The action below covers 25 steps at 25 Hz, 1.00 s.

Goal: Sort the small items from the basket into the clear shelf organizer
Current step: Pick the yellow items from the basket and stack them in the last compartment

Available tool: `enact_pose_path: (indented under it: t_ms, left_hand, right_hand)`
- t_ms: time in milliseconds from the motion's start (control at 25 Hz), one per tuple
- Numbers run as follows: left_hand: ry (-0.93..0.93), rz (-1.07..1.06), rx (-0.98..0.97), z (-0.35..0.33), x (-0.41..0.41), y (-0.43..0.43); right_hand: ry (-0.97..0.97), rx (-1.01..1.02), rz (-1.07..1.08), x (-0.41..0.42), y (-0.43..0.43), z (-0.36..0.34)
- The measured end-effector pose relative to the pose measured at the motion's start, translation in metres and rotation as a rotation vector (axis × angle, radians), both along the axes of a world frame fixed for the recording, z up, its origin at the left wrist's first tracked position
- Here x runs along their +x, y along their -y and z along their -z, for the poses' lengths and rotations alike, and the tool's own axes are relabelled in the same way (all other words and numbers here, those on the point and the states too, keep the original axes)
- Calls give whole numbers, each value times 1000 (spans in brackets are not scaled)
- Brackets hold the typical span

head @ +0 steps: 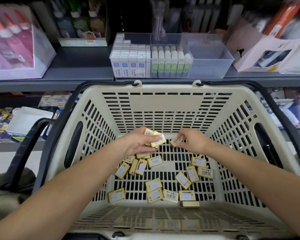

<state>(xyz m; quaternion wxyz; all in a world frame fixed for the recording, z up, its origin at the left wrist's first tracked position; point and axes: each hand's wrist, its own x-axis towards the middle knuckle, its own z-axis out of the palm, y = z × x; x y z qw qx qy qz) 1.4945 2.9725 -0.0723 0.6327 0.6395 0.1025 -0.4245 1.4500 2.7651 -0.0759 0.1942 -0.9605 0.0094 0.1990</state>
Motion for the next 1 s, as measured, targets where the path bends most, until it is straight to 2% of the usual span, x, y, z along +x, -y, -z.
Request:
enact_pose_path:
  t_ms: [120, 280, 520, 680, 840, 1000]
  left_hand:
    - [-9, -56, -19, -5, 7, -3]
    - [-21, -99, -71, -9, 13, -4]
    - [7, -85, -88, -22, 15, 2]
    - [84, -67, -88, -35, 13, 7]
    - [232, -39, -118, -63, 12, 8]
    - [382, 5, -129, -88, 8, 1]
  right_hand:
    - [-47, -204, -69, 3, 11, 7]
    - [-101, -268, -142, 12, 12, 24]
    - [-70, -376, -217, 14, 1, 26]
    - [-15, -195, -244, 24, -11, -6]
    - [97, -13, -265, 30, -17, -69]
    - [234, 308, -28, 28, 15, -135]
